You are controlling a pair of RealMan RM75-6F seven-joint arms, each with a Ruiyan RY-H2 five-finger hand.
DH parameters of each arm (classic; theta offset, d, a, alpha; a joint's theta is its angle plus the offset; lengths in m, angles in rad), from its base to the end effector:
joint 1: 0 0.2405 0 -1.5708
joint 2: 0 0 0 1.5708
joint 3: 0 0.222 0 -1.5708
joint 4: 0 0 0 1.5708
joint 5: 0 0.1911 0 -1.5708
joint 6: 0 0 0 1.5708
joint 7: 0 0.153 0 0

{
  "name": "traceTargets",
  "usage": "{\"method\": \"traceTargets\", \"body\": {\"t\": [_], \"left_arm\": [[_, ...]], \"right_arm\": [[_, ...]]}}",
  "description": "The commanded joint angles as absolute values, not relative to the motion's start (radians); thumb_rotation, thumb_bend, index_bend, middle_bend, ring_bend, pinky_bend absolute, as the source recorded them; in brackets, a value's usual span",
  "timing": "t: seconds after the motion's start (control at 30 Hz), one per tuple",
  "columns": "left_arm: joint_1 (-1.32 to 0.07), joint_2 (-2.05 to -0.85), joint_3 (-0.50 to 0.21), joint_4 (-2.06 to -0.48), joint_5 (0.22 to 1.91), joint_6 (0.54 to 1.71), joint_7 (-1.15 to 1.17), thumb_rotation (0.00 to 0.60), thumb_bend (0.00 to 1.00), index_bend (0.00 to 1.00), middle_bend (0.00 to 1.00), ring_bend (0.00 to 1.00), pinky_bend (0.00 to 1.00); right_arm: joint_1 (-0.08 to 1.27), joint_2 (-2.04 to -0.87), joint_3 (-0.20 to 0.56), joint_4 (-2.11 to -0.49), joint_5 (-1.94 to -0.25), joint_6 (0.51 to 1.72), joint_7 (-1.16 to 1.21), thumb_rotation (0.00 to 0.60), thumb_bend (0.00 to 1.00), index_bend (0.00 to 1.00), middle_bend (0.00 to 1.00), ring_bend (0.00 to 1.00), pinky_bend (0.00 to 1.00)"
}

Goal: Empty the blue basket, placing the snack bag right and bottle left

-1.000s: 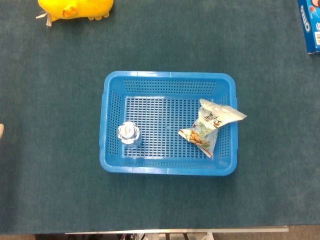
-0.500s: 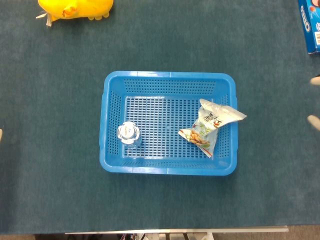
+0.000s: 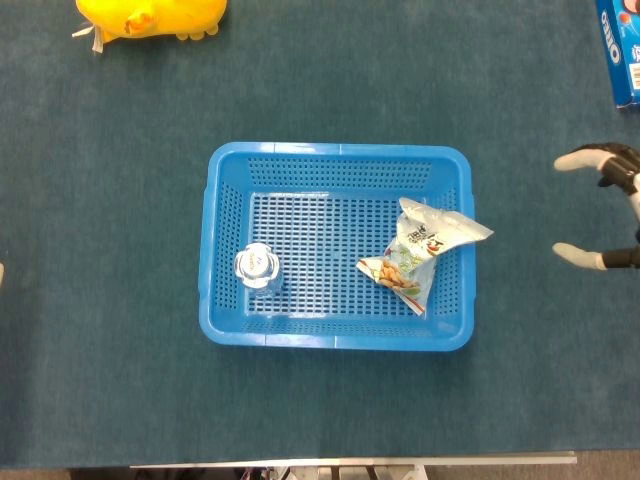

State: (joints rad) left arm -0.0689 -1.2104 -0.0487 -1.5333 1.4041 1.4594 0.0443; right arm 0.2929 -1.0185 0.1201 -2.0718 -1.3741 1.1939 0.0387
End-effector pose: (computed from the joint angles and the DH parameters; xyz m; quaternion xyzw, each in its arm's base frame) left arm -0.2972 0.1807 0.1438 -0.5711 -0.4133 -0.3501 0.6169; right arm -0.1625 -0.2225 0.1270 0.6002 -0.5207 0.4603 0.3960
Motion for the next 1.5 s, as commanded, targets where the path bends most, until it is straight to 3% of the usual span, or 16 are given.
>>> {"method": "traceTargets", "body": {"t": [0.03,0.7,1.13,1.5], "left_arm": [[-0.065,-1.212,-0.046,-1.527,1.405,1.46,0.036,0.6,0.26,0.38,0.5,0.27,0.43],[-0.068,-1.237,-0.038,-1.482,1.435,1.45,-0.026,0.6,0.26,0.38,0.5,0.27,0.43],[-0.06,-1.248,-0.034,-1.46,1.437,1.451,-0.06,0.6,0.26,0.38,0.5,0.27,0.43],[-0.058,-1.251,-0.031,-1.458,1.44,1.449,-0.066,0.6,0.26,0.38,0.5,0.27,0.43]], "right_arm": [[0.338,-1.033,0.143,-2.109,-1.294,1.136,0.005,0.6,0.03,0.32,0.32,0.23,0.37],[0.613,-1.077,0.195,-2.152,-0.885,0.933,-0.293,0.6,0.03,0.32,0.32,0.23,0.37],[0.734,-1.114,0.142,-2.113,-0.695,0.905,-0.382,0.6,0.04,0.32,0.32,0.23,0.37],[0.792,-1.141,0.133,-2.074,-0.634,0.875,-0.359,0.6,0.04,0.32,0.32,0.23,0.37]]}}
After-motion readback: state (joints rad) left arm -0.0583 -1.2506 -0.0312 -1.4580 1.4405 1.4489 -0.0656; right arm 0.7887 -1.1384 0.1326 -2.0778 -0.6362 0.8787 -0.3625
